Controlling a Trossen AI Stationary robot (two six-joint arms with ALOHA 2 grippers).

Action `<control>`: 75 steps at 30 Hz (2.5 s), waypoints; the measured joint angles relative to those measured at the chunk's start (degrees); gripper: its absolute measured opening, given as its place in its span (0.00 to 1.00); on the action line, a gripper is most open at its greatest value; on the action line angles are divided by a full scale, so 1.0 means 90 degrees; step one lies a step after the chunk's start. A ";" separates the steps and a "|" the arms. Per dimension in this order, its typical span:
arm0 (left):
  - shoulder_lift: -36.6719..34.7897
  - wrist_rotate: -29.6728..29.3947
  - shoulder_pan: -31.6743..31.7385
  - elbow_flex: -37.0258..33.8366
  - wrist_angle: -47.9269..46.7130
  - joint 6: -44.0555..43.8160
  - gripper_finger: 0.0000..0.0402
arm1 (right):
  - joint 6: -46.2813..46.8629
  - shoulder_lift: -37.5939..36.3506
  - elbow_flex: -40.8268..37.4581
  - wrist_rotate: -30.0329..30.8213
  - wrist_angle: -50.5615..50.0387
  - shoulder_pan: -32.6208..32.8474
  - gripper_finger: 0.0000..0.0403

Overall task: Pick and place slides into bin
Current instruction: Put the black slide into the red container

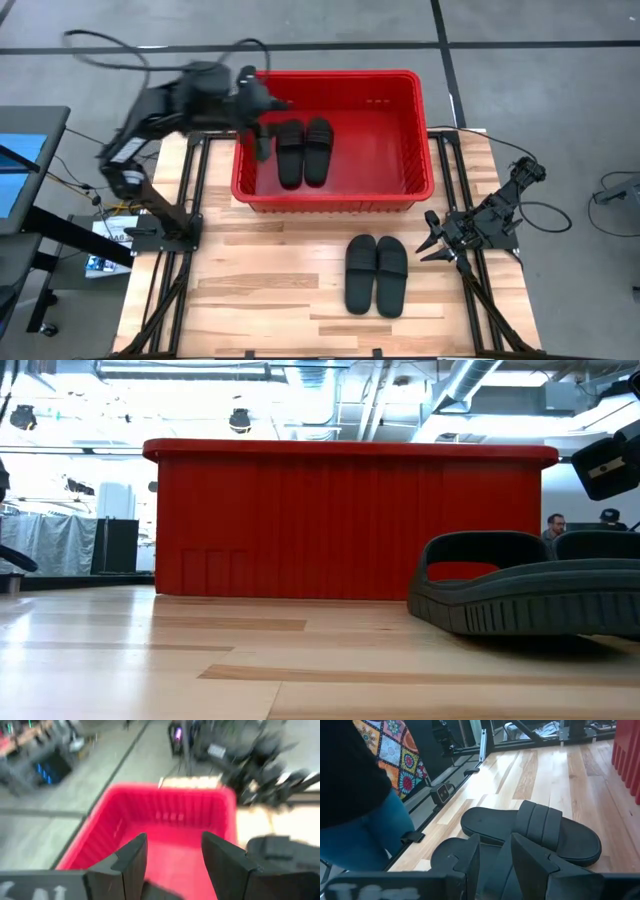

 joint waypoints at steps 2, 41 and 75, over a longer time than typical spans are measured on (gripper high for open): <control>-0.0240 0.0000 -0.0216 0.0000 0.0165 -0.0005 0.44 | 0.0000 0.0000 0.0000 0.0000 0.0000 0.0000 0.26; -0.6528 0.0223 -0.4136 -0.9990 0.6163 -0.1683 0.44 | 0.0000 0.0000 0.0002 0.0000 -0.0024 0.0000 0.26; -1.0073 0.0336 -0.5199 -1.4067 0.7096 -0.1813 0.44 | 0.0000 0.0000 0.0004 0.0000 -0.0034 0.0000 0.26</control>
